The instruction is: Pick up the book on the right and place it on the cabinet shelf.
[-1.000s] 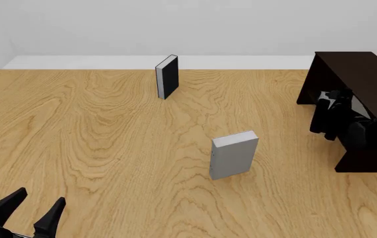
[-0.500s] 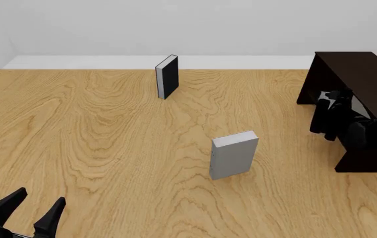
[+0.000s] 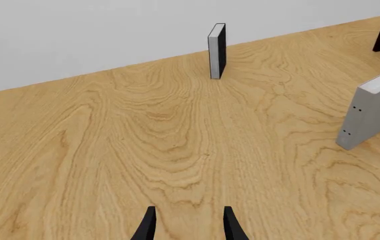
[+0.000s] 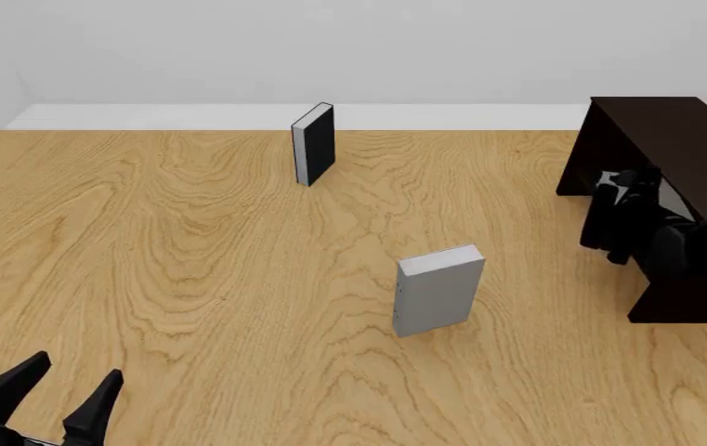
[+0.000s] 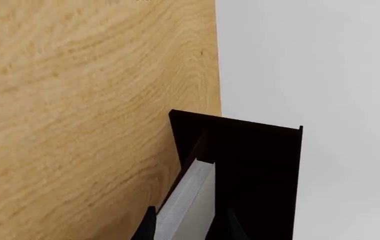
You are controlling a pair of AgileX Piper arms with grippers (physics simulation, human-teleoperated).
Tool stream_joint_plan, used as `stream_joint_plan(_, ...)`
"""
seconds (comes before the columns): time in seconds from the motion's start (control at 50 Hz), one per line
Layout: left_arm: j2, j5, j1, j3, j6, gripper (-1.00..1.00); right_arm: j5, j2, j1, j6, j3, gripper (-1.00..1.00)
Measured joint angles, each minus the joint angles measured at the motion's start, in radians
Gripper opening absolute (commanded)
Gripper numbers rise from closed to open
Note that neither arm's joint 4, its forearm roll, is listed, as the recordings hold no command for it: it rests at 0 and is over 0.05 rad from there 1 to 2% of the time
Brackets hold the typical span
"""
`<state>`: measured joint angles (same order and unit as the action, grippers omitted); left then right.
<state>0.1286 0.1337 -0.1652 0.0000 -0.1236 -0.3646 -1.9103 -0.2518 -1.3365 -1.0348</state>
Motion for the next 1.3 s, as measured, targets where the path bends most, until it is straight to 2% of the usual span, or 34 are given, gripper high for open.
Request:
stream_joint_plan(0.5,0.003,-0.003,0.000,0.000,0.001,1.00,0.031,0.007,0.029,0.007,-0.006,1.00)
stream_joint_plan(1.3,0.006,-0.006,0.000,0.000,0.004,1.00,0.028,0.011,0.090,0.016,-0.042,1.00)
